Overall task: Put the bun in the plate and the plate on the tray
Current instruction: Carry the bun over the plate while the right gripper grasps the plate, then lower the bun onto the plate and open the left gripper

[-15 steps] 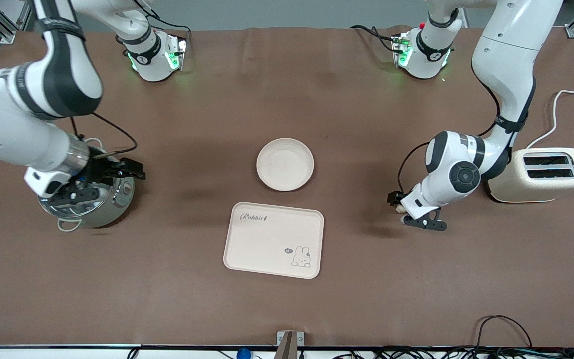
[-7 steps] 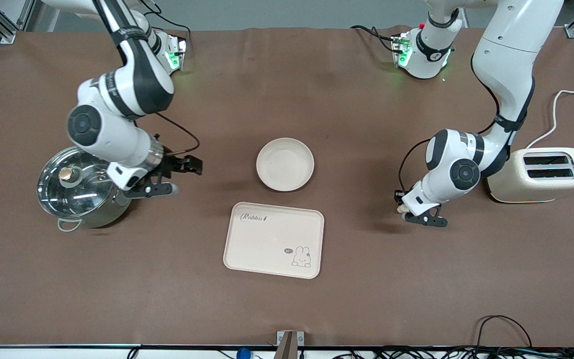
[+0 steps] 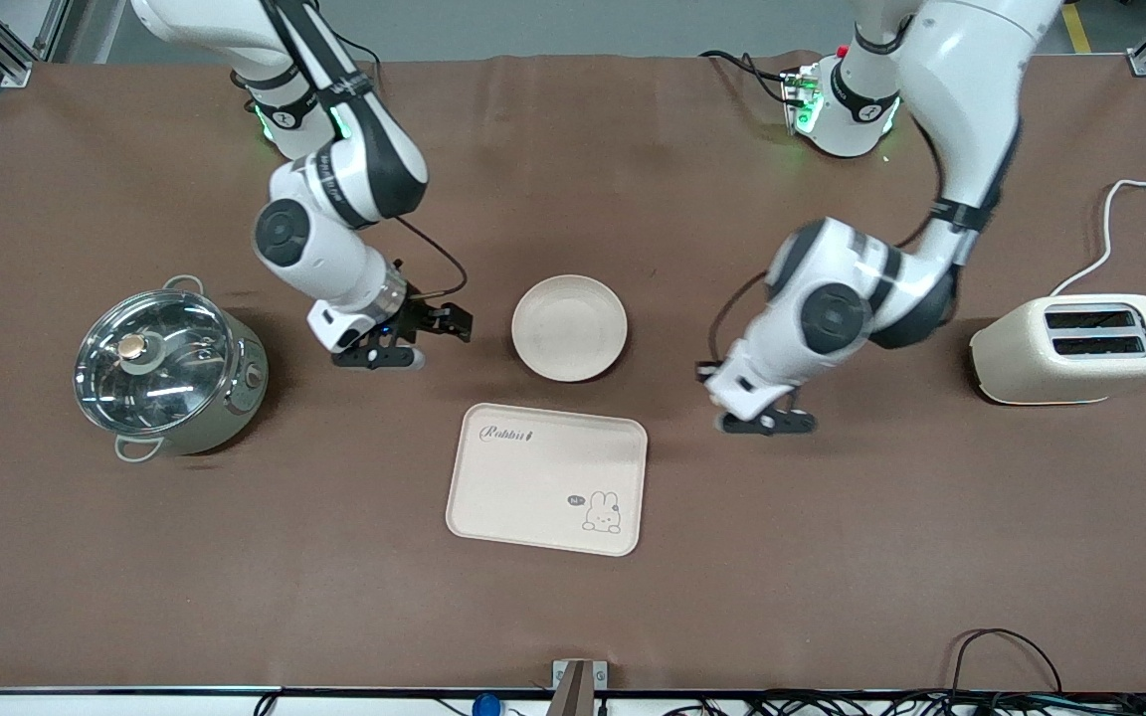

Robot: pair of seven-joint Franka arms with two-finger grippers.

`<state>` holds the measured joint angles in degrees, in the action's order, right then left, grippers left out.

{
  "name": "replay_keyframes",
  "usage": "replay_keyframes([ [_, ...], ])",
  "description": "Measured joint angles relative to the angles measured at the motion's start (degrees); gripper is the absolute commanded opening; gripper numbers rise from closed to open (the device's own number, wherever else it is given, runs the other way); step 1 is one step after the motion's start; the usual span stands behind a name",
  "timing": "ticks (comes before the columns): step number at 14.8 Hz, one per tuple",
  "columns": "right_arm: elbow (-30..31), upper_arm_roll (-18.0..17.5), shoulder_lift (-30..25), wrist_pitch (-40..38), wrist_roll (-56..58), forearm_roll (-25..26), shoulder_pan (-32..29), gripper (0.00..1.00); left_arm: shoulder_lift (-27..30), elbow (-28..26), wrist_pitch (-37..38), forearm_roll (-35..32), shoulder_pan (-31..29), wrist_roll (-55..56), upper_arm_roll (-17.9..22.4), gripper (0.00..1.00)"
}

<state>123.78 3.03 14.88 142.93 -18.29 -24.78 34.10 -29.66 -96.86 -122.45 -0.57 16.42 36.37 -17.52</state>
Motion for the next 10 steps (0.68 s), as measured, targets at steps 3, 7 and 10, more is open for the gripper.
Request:
replay_keyframes([
  [3,1.54,-0.02,2.69,4.67,-1.01,-4.05,4.0,1.0,-4.92,2.99,-0.73,0.0,7.7,13.76,0.07,0.04],
  [7,1.97,0.02,4.57,7.74,-1.34,-6.89,6.02,1.0,-11.64,5.64,-6.66,0.0,11.56,22.21,0.13,0.34],
  [10,2.04,0.04,4.81,7.91,-1.34,-8.63,6.39,1.0,-13.16,6.32,-7.54,0.0,11.55,24.3,0.19,1.0],
])
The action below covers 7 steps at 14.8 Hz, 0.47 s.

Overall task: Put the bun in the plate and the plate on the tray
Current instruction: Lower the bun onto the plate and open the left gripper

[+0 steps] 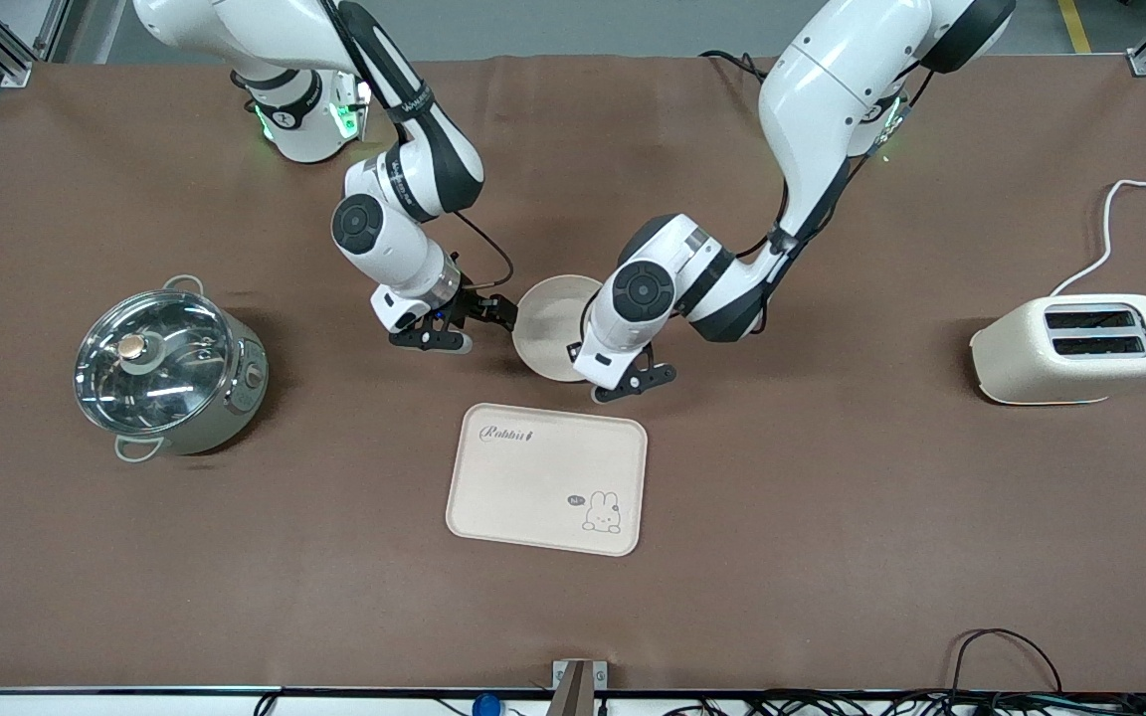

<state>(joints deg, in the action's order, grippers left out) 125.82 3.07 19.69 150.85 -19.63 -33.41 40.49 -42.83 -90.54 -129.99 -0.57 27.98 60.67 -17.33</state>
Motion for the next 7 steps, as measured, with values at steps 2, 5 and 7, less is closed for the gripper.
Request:
replay_keyframes([
  [2,0.07,0.0,0.12,0.26,0.0,-0.67,0.42,0.99,-0.02,0.44,0.0,0.0,0.18,0.67,-0.1,1.0],
  [5,0.49,-0.01,1.0,2.41,0.0,-2.44,2.08,0.88,-0.02,1.0,0.0,0.0,1.7,3.4,-0.19,1.0],
  [7,0.95,-0.01,2.45,5.14,-0.04,-4.08,3.8,0.84,-0.02,1.22,0.0,0.0,2.35,4.53,-0.21,1.0],
])
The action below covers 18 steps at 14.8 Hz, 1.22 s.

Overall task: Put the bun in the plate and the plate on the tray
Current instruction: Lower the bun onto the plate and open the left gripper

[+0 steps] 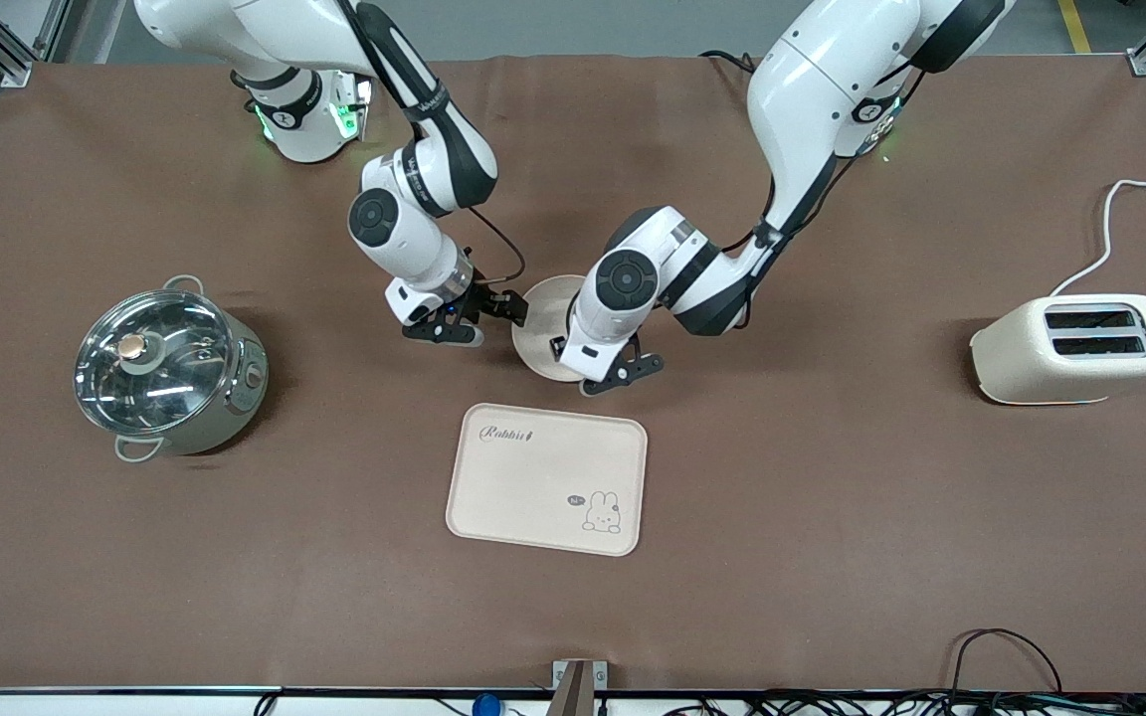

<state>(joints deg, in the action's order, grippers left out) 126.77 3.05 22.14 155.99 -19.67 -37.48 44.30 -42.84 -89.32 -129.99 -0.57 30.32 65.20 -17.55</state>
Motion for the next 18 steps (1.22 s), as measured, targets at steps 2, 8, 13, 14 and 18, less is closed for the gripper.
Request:
replay_keyframes([
  [2,0.02,0.0,1.44,1.62,-0.02,-0.99,1.16,0.72,0.0,0.05,0.0,0.0,0.56,1.48,-0.02,1.0],
  [8,-0.1,0.02,2.01,2.56,-0.03,-1.84,2.02,0.53,0.0,0.07,0.0,0.0,2.6,4.79,-0.03,1.0],
  [13,-0.13,0.02,2.02,2.72,-0.04,-2.96,2.31,0.22,0.09,0.43,-0.36,-0.13,2.7,4.47,0.04,1.0],
  [14,-0.13,0.02,2.06,3.17,-0.05,-3.31,2.57,0.22,0.57,0.96,0.03,-0.36,2.37,2.91,0.32,1.0],
  [18,-0.11,0.01,3.47,6.09,-0.08,-4.1,4.1,0.07,7.81,3.04,9.0,-0.98,-6.38,-15.24,1.04,1.0],
])
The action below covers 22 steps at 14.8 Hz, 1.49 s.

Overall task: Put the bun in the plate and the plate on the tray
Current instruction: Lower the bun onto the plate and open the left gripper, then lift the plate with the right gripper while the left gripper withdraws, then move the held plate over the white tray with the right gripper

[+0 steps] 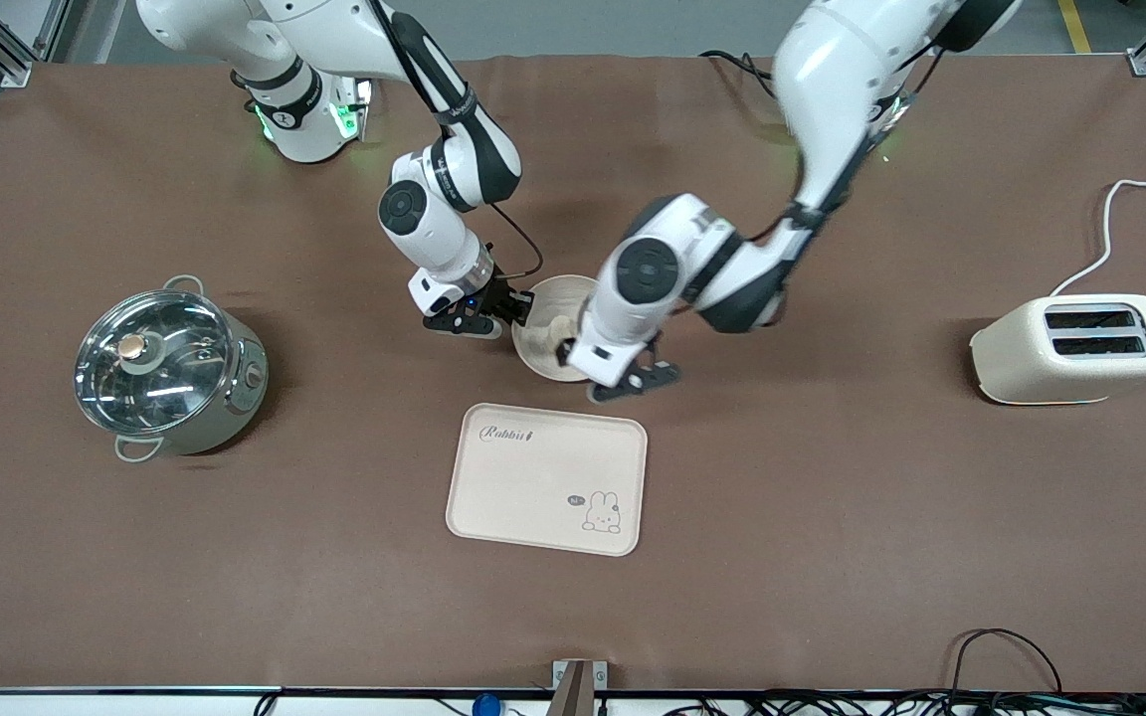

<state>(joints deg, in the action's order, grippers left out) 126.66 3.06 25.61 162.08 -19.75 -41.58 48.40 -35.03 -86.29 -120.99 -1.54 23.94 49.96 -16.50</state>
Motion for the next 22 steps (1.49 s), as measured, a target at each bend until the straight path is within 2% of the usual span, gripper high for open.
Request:
replay_keyframes([
  [2,-0.03,0.0,0.7,0.5,0.0,-0.02,0.21,0.0,5.44,0.27,5.33,-2.22,-6.35,-10.77,0.1,1.0],
  [7,-0.2,0.05,0.03,0.58,0.0,-0.35,0.28,0.0,17.82,0.53,16.82,-4.75,-18.92,-26.54,0.08,1.0],
  [9,-0.63,0.05,-0.26,0.68,0.0,-1.88,0.29,0.0,22.55,0.63,21.54,-4.66,-21.11,-30.45,0.02,1.0],
  [13,-1.78,0.3,-2.84,-0.45,0.01,-4.82,0.27,0.0,31.11,0.43,27.26,-4.62,-21.19,-32.12,-0.27,1.0],
  [15,-2.76,0.64,-4.39,-2.11,0.0,-5.81,-0.22,0.0,32.88,-0.23,28.41,-4.62,-21.13,-32.27,-0.29,1.0],
  [18,-6.67,1.02,-5.06,-3.14,0.03,-6.09,-2.49,0.0,32.64,-1.1,28.47,-4.62,-21.79,-34.83,-0.18,1.0],
  [20,-10.67,1.18,-3.55,-3.92,0.57,-6.09,-4.54,0.0,32.42,-1.23,28.47,-4.53,-23.1,-37.93,-0.01,1.0],
  [22,-15.23,1.24,0.22,-4.91,1.83,-6.09,-6.93,0.0,32.83,-1.22,28.57,-3.92,-22.88,-41.47,2.17,1.0],
])
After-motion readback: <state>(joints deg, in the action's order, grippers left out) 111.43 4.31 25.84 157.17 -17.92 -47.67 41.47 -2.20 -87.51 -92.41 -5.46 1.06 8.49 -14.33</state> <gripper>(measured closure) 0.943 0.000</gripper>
